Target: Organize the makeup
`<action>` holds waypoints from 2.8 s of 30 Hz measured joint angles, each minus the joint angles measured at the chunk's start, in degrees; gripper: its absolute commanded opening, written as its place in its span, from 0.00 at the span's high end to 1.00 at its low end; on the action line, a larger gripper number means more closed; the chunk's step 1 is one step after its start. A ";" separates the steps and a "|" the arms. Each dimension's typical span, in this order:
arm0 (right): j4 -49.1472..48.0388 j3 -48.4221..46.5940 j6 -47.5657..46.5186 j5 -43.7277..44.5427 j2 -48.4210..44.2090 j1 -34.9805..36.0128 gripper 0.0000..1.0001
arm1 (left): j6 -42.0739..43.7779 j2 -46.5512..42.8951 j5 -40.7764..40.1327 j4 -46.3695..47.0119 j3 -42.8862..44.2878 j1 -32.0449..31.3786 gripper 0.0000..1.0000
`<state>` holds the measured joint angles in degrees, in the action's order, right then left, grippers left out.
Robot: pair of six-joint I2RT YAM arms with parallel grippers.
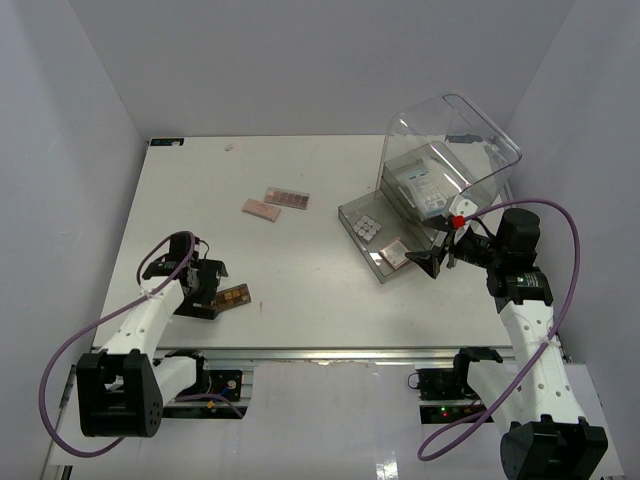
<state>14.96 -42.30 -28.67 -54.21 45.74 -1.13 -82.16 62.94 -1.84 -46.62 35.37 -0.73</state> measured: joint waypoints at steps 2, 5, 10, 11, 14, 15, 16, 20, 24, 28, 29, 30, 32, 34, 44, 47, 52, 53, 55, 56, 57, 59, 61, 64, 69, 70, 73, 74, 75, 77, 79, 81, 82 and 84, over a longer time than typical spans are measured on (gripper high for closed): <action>0.00 0.00 0.00 0.02 0.00 0.00 0.10 | 0.10 -1.91 -0.08 -0.95 0.27 0.00 0.02; 0.00 0.00 0.00 0.02 0.00 0.00 0.10 | 0.26 -2.93 -0.22 -1.46 0.37 0.00 0.02; 0.00 0.01 -0.01 0.06 0.00 0.00 0.10 | 0.50 -0.75 1.50 -0.45 -1.12 0.00 0.02; 0.00 0.00 0.00 0.06 0.00 0.00 0.10 | 0.53 -0.42 1.85 -0.09 -1.76 0.00 0.02; 0.00 0.01 -0.02 0.06 0.00 0.00 0.10 | 0.73 0.89 2.34 0.32 -3.00 0.00 0.02; 0.00 0.01 -0.01 0.06 0.00 0.00 0.10 | 0.81 1.57 2.36 0.50 -3.05 0.00 0.02; 0.00 0.02 0.00 0.06 0.00 0.00 0.10 | 0.88 2.32 2.36 0.82 -3.03 0.00 0.02; 0.00 0.02 -0.02 0.07 0.00 0.00 0.10 | 1.07 5.65 2.67 1.70 -2.02 0.10 0.02; 0.00 0.02 -0.02 0.25 -0.03 0.00 0.10 | 1.30 9.49 2.90 2.16 0.40 0.16 0.02; 0.00 0.02 -0.04 0.26 -0.04 0.00 0.10 | 1.37 11.83 2.56 2.94 2.15 0.24 0.02; 0.00 0.02 -0.04 0.27 -0.04 0.00 0.10 | 1.35 11.95 2.32 3.12 2.24 0.26 0.02; 0.00 0.02 -0.04 0.28 -0.04 0.00 0.10 | 1.35 12.08 2.15 3.25 2.29 0.27 0.03; 0.00 0.02 -0.03 0.28 -0.04 0.00 0.10 | 1.35 12.52 2.29 3.30 2.44 1.11 0.07; 0.00 0.02 -0.04 0.28 -0.04 0.00 0.10 | 1.60 13.19 2.35 3.30 2.77 2.31 0.19; 0.00 0.03 -0.07 0.47 -0.34 0.00 0.10 | 5.57 14.23 1.83 6.61 3.46 3.91 0.86; 0.00 0.04 -0.07 0.50 -0.37 0.00 0.10 | 8.43 13.97 2.46 9.41 3.46 4.00 0.97; 0.00 0.04 -0.09 0.83 -0.39 0.00 0.10 | 15.33 12.08 10.18 17.42 3.52 2.59 1.00; 0.00 0.04 -0.09 0.95 -0.39 0.00 0.10 | 16.61 11.64 12.13 19.39 3.61 1.33 1.00; 0.00 0.04 -0.09 1.28 -0.39 0.00 0.10 | 19.20 11.45 14.98 21.95 5.01 -2.76 1.00; 0.00 0.04 -0.11 1.45 -0.39 0.00 0.10 | 20.63 12.11 15.86 22.63 7.09 -6.15 1.00; 0.00 0.04 -0.12 1.59 -0.38 0.00 0.10 | 21.80 13.16 16.84 23.98 9.94 -9.37 1.00; 0.00 0.04 -0.17 1.83 -0.37 -0.02 0.10 | 23.90 15.71 18.66 26.12 16.50 -16.13 1.00; -0.02 0.04 -0.24 2.02 -0.37 -0.06 0.10 | 25.39 19.38 19.68 28.85 23.44 -21.00 1.00; -0.03 0.04 -0.27 2.26 -0.37 -0.29 0.10 | 26.88 26.21 20.67 32.11 32.38 -26.03 1.00; -0.04 0.11 -0.33 2.81 -0.37 -0.50 0.10 | 27.85 38.99 20.97 32.46 44.44 -29.46 1.00; -0.04 0.11 -0.33 2.87 -0.37 -0.53 0.10 | 27.89 42.06 21.09 32.07 46.92 -29.78 1.00; -0.09 0.11 -0.33 2.93 -0.37 -0.72 0.10 | 28.12 50.73 21.59 31.63 53.62 -30.71 0.99; -0.09 0.11 -0.34 2.94 -0.37 -0.74 0.10 | 28.12 52.88 21.88 30.87 55.41 -30.96 0.98; -0.09 0.11 -0.35 2.95 -0.37 -0.74 0.10 | 28.13 54.90 22.14 30.40 57.21 -31.23 0.98; -0.09 0.11 -0.35 2.95 -0.37 -0.74 0.10 | 28.14 58.61 22.63 29.81 60.75 -31.76 0.98; -0.09 0.13 -0.36 3.02 -0.37 -0.74 0.10 | 28.04 60.96 22.93 29.25 63.56 -32.32 0.97; -0.09 0.13 -0.40 3.05 -0.37 -0.74 0.10 | 27.73 62.31 23.19 29.06 65.60 -32.93 0.96; -0.09 0.11 -0.43 3.05 -0.37 -0.74 0.10 | 27.45 62.62 23.31 29.03 66.26 -33.23 0.96; -0.09 0.13 -0.47 3.08 -0.37 -0.74 0.10 | 26.89 62.86 23.45 29.05 67.10 -33.97 0.96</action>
<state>14.87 -42.17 -29.13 -51.13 45.36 -1.87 -55.27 125.80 21.61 -17.56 102.47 -34.70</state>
